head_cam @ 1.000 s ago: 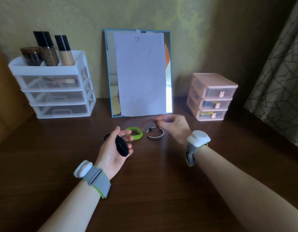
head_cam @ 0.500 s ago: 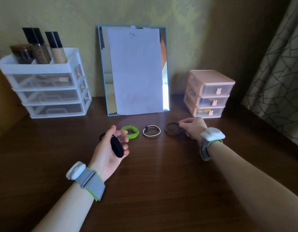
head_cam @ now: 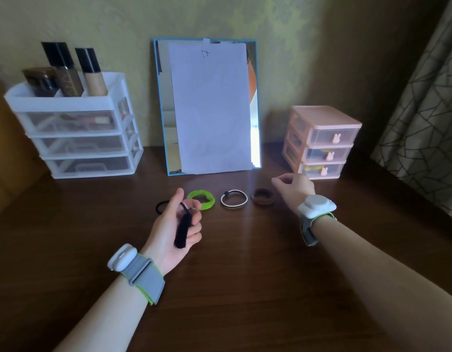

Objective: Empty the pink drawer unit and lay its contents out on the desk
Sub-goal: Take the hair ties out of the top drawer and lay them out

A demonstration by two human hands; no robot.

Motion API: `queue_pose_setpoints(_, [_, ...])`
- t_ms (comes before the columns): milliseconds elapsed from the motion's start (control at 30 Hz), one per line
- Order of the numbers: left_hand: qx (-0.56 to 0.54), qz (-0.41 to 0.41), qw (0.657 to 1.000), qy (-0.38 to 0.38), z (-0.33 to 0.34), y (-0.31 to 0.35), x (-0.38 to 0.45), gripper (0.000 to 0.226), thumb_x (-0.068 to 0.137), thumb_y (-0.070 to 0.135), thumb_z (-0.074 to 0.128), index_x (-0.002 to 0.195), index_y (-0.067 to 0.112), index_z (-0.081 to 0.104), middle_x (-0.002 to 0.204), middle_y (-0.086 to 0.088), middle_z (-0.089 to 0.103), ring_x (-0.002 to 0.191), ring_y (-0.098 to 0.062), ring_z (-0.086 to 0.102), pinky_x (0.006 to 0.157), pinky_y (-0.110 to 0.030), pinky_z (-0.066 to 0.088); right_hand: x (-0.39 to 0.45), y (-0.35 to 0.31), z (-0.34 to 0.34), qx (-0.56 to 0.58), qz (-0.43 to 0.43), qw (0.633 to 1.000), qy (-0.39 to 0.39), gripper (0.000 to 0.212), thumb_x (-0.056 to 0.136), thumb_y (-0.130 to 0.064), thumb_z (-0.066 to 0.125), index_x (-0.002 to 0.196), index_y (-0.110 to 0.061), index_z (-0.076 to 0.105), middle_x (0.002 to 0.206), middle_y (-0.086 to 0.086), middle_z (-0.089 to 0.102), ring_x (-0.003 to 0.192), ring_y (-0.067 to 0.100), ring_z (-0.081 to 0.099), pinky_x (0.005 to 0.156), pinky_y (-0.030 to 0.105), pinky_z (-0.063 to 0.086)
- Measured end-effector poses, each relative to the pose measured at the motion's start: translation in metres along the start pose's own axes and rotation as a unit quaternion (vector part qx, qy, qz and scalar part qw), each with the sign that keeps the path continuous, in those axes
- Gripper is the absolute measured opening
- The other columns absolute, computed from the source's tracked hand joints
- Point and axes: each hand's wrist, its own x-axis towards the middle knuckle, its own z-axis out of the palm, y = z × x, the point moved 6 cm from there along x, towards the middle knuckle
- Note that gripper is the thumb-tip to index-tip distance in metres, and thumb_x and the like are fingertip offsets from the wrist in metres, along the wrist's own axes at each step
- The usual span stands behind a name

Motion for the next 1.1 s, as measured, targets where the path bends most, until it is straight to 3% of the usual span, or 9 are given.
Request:
queue_pose_setpoints(167, [0.011,-0.016,0.999,-0.028,0.007,-0.004,-0.003,0.046,0.09,0.054,0.051,0.062,0.017,0.053,0.051,0.004,0.027,0.034,-0.007,0.017,0.03,-0.018,0.018,-0.043,-0.062,0.045,0.086,-0.103,0.986,-0.097,0.015,0.085,-0.029,0.065,0.081,-0.019,0.076,0.072,-0.011,0.07,0.076,0.006,0.065,0.077,0.021,0.05])
queue_pose_setpoints(233, [0.012,-0.019,0.999,-0.044,0.01,-0.003,-0.005,0.048,0.091,0.055,0.049,0.06,0.017,0.05,0.048,0.005,0.029,0.033,-0.006,0.019,0.029,-0.018,0.018,-0.063,-0.081,0.068,0.1,-0.121,0.97,-0.185,0.017,0.086,-0.031,0.066,0.09,-0.019,0.078,0.076,-0.01,0.071,0.069,0.005,0.062,0.067,0.011,0.046])
queue_pose_setpoints(367, [0.023,-0.024,0.997,-0.067,0.014,-0.002,-0.01,0.053,0.09,0.055,0.048,0.055,0.016,0.041,0.047,0.005,0.029,0.032,-0.006,0.021,0.031,-0.019,0.016,-0.091,-0.099,0.095,0.133,-0.142,0.924,-0.329,0.022,0.092,-0.028,0.06,0.105,-0.017,0.075,0.072,-0.009,0.069,0.046,0.012,0.053,0.04,0.013,0.037])
queue_pose_setpoints(500, [0.003,-0.045,0.992,-0.114,0.019,-0.002,-0.014,0.055,0.092,0.053,0.048,0.052,0.016,0.04,0.044,0.005,0.03,0.031,-0.006,0.026,0.029,-0.018,0.021,-0.098,-0.1,0.101,0.171,-0.125,0.895,-0.392,0.023,0.094,-0.025,0.058,0.111,-0.016,0.071,0.064,0.003,0.06,0.045,0.009,0.049,0.036,0.016,0.029])
queue_pose_setpoints(633, [0.011,-0.053,0.992,-0.118,0.019,-0.003,-0.012,0.054,0.091,0.054,0.048,0.053,0.016,0.042,0.046,0.005,0.029,0.032,-0.006,0.024,0.029,-0.018,0.022,-0.093,-0.096,0.099,0.202,-0.103,0.894,-0.386,0.018,0.088,-0.022,0.068,0.103,-0.015,0.074,0.051,-0.011,0.06,0.041,0.005,0.046,0.036,0.016,0.028])
queue_pose_setpoints(800, [0.046,-0.03,0.997,-0.048,0.012,-0.005,-0.006,0.046,0.088,0.053,0.053,0.062,0.016,0.049,0.056,0.002,0.02,0.033,-0.006,0.019,0.03,-0.019,0.017,-0.082,-0.085,0.083,0.244,-0.085,0.908,-0.329,0.013,0.085,-0.018,0.072,0.096,-0.013,0.073,0.074,0.0,0.073,0.042,0.009,0.05,0.035,0.019,0.03])
queue_pose_setpoints(900, [0.076,-0.012,0.996,-0.034,0.01,-0.006,-0.004,0.04,0.09,0.049,0.053,0.071,0.014,0.057,0.059,0.001,0.043,0.035,-0.006,0.023,0.032,-0.02,0.013,-0.078,-0.078,0.07,0.251,-0.094,0.915,-0.303,0.005,0.086,-0.014,0.071,0.087,-0.008,0.07,0.08,0.006,0.074,0.046,0.009,0.052,0.036,0.019,0.033])
queue_pose_setpoints(967, [0.104,0.006,0.994,-0.024,0.009,-0.006,-0.004,0.036,0.092,0.045,0.053,0.085,0.013,0.067,0.077,0.001,0.065,0.038,-0.005,0.026,0.034,-0.019,0.01,-0.076,-0.072,0.064,0.252,-0.088,0.918,-0.293,0.004,0.086,-0.01,0.07,0.086,-0.006,0.07,0.076,0.006,0.072,0.05,0.009,0.053,0.037,0.018,0.037])
queue_pose_setpoints(1100, [0.113,0.021,0.993,0.013,0.005,-0.002,-0.005,0.041,0.079,0.04,0.072,0.109,0.012,0.07,0.099,0.0,0.071,0.042,-0.006,0.028,0.032,-0.017,0.014,-0.061,-0.056,0.042,0.284,-0.045,0.927,-0.242,0.005,0.085,-0.004,0.07,0.086,0.001,0.071,0.064,0.002,0.068,0.049,0.007,0.056,0.039,0.019,0.045])
